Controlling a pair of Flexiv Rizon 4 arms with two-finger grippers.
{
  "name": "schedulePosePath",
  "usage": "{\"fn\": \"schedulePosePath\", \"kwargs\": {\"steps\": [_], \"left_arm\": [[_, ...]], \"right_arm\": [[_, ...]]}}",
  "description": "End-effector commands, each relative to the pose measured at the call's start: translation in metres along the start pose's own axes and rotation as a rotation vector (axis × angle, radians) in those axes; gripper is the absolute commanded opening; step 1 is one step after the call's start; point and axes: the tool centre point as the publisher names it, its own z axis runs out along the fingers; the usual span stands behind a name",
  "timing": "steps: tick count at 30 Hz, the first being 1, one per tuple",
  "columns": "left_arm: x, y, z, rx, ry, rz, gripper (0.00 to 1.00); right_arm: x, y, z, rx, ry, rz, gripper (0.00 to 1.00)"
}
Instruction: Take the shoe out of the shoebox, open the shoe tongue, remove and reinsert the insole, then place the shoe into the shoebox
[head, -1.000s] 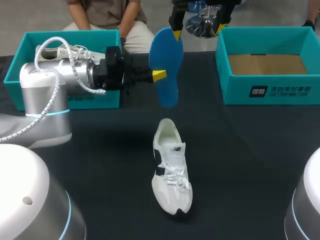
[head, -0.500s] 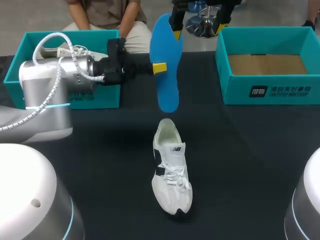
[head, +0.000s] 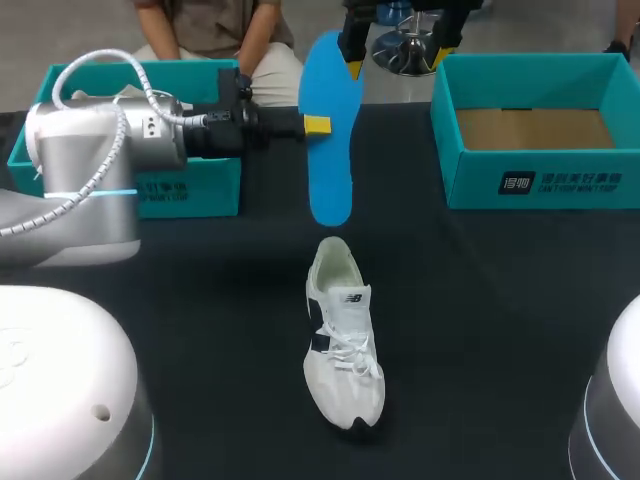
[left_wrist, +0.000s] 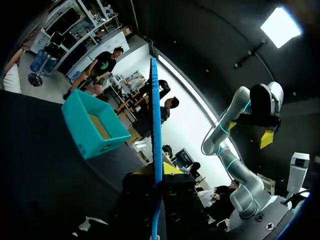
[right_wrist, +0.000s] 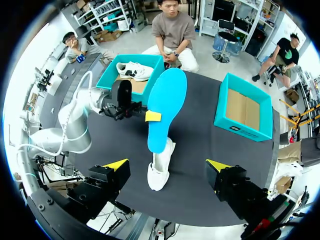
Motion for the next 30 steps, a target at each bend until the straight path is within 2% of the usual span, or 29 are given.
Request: {"fn": "schedulePosePath", "kwargs": {"steps": [1, 9, 18, 25, 30], "left_arm": [[-0.009, -0.007, -0.004, -0.055, 0.039, -0.134, 0.0], [-0.02, -0.012, -0.01, -0.059, 0.084, -0.23, 0.0], [-0.028, -0.015, -0.009, -0.039, 0.034, -0.297, 0.0], [-0.021, -0.02, -0.01, -0.018, 0.021, -0.323, 0.0], [-0.023, -0.03, -0.008, -0.014, -0.003, -0.338, 0.0]], "right_arm": [[0.0, 0.001, 0.0, 0.003, 0.0, 0.001, 1.0], [0.0, 0.001, 0.0, 0.003, 0.0, 0.001, 1.0], [0.0, 0.001, 0.0, 0.003, 0.0, 0.001, 1.0], [0.0, 0.001, 0.0, 0.003, 0.0, 0.001, 1.0], [0.0, 0.001, 0.0, 0.003, 0.0, 0.001, 1.0]]}}
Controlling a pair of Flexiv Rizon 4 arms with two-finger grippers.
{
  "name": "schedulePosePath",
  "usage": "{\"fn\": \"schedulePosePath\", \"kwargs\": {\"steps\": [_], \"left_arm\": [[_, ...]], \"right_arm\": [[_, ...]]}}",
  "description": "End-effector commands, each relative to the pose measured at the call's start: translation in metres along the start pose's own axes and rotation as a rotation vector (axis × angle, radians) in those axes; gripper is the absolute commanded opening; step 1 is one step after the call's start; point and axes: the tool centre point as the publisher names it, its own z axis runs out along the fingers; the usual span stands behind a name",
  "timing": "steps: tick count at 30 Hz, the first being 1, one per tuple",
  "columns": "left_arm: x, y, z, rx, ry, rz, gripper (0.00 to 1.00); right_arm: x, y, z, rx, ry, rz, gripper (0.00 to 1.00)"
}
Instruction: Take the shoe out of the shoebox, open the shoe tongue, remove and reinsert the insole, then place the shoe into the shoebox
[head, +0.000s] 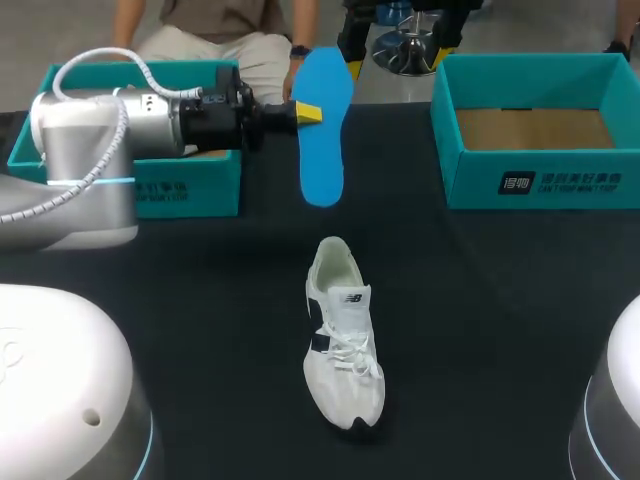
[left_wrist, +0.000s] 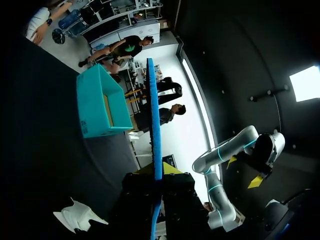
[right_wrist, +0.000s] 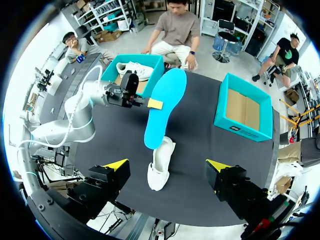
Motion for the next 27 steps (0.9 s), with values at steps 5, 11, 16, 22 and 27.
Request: {"fn": "schedulePosePath", "kwargs": {"steps": [5, 11, 16, 22, 27], "left_arm": [[0.0058, -0.0095, 0.0036, 0.007, -0.027, -0.005, 0.0], [0.0034, -0.0112, 0.0054, 0.0, -0.04, -0.015, 0.0], [0.0034, -0.0112, 0.0054, 0.0, -0.04, -0.015, 0.0], [0.0034, -0.0112, 0.0054, 0.0, -0.04, -0.015, 0.0], [0.0034, -0.0112, 0.0054, 0.0, -0.04, -0.015, 0.0]], "right_arm": [[0.0003, 0.001, 0.0002, 0.003, 0.0, 0.001, 1.0], [0.0003, 0.001, 0.0002, 0.003, 0.0, 0.001, 1.0], [0.0003, 0.001, 0.0002, 0.003, 0.0, 0.001, 1.0], [0.0003, 0.001, 0.0002, 0.003, 0.0, 0.001, 1.0], [0.0003, 0.001, 0.0002, 0.003, 0.0, 0.001, 1.0]]}}
